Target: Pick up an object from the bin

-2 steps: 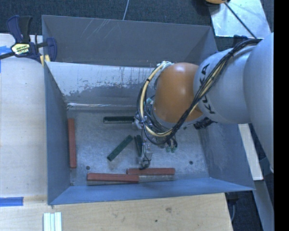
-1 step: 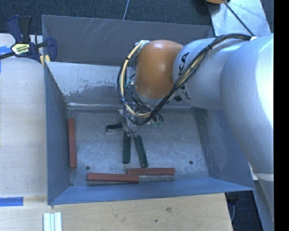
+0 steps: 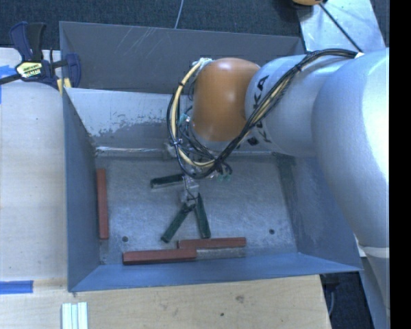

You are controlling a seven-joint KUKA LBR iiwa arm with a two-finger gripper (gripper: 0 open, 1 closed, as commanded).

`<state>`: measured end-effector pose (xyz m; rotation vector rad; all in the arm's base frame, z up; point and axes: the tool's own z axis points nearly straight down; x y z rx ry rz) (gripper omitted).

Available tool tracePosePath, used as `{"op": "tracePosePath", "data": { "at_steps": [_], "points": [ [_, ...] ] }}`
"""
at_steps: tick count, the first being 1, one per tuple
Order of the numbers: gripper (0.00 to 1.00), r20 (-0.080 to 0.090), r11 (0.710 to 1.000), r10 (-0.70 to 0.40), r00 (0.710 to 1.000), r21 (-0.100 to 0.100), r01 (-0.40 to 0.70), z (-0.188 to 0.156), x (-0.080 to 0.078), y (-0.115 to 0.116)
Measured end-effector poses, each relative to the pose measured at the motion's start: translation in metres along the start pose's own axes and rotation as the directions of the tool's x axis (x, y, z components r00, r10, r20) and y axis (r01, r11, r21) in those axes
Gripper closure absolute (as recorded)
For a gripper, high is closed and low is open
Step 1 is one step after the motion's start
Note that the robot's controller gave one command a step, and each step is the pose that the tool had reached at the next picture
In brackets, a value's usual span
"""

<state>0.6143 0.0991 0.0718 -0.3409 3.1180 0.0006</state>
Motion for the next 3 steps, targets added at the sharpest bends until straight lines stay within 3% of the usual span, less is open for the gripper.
{"op": "tracePosePath", "data": {
  "at_steps": [1,2,3],
  "points": [
    [1.00,0.001,1.000,0.001,1.000,-0.002,-0.001,-0.001,0.000,0.001],
    [1.00,0.001,1.000,0.001,1.000,-0.002,-0.001,-0.001,0.000,0.001],
    [1.00,0.000,1.000,0.023,1.000,0.000,-0.023,-0.146,0.006,-0.006]
  ]
}}
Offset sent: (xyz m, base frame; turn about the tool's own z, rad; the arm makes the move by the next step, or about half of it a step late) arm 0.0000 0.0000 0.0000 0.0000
